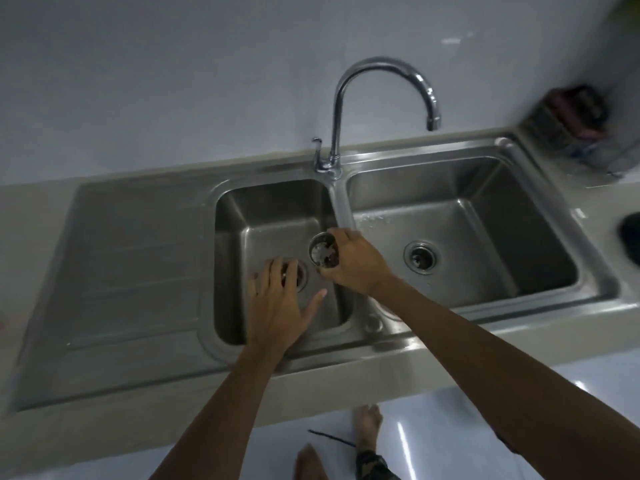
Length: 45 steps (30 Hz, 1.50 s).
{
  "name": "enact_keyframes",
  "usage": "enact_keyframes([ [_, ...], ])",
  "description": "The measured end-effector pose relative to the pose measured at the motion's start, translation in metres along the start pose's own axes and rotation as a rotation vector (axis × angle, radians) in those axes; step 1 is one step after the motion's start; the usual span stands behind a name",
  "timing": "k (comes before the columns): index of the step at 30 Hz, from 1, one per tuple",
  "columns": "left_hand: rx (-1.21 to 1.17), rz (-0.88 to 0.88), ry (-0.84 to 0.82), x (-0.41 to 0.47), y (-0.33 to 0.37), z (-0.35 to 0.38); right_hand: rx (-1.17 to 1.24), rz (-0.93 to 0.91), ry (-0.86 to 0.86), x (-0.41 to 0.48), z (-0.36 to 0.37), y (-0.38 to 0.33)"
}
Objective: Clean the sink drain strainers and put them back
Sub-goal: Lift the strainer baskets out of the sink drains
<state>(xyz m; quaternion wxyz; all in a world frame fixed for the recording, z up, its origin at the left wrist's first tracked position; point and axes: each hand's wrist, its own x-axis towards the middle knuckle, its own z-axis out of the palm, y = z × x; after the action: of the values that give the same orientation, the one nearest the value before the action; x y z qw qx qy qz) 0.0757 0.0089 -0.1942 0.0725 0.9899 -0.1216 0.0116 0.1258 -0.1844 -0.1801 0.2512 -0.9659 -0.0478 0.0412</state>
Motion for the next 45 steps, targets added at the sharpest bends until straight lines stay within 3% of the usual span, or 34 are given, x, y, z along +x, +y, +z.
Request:
enact_keyframes([
  [5,-0.026,0.094,0.028,0.024,0.082,-0.008,-0.004,0.096,0.143,-0.034,-0.062,0.063],
  [9,-0.035,0.195,0.001,0.042,0.143,0.002,-0.039,0.212,0.098,-0.06,-0.086,0.129],
  [17,0.07,0.221,-0.008,0.061,0.172,0.046,-0.163,0.265,-0.296,-0.048,-0.054,0.231],
  [24,0.115,0.2,-0.025,0.063,0.184,0.085,-0.2,0.152,-0.417,-0.016,-0.004,0.244],
  [34,0.11,0.125,-0.042,0.062,0.185,0.097,-0.18,0.176,-0.448,-0.021,0.03,0.247],
  [45,0.121,0.129,-0.016,0.063,0.187,0.097,-0.352,0.233,-0.507,0.002,-0.028,0.295],
])
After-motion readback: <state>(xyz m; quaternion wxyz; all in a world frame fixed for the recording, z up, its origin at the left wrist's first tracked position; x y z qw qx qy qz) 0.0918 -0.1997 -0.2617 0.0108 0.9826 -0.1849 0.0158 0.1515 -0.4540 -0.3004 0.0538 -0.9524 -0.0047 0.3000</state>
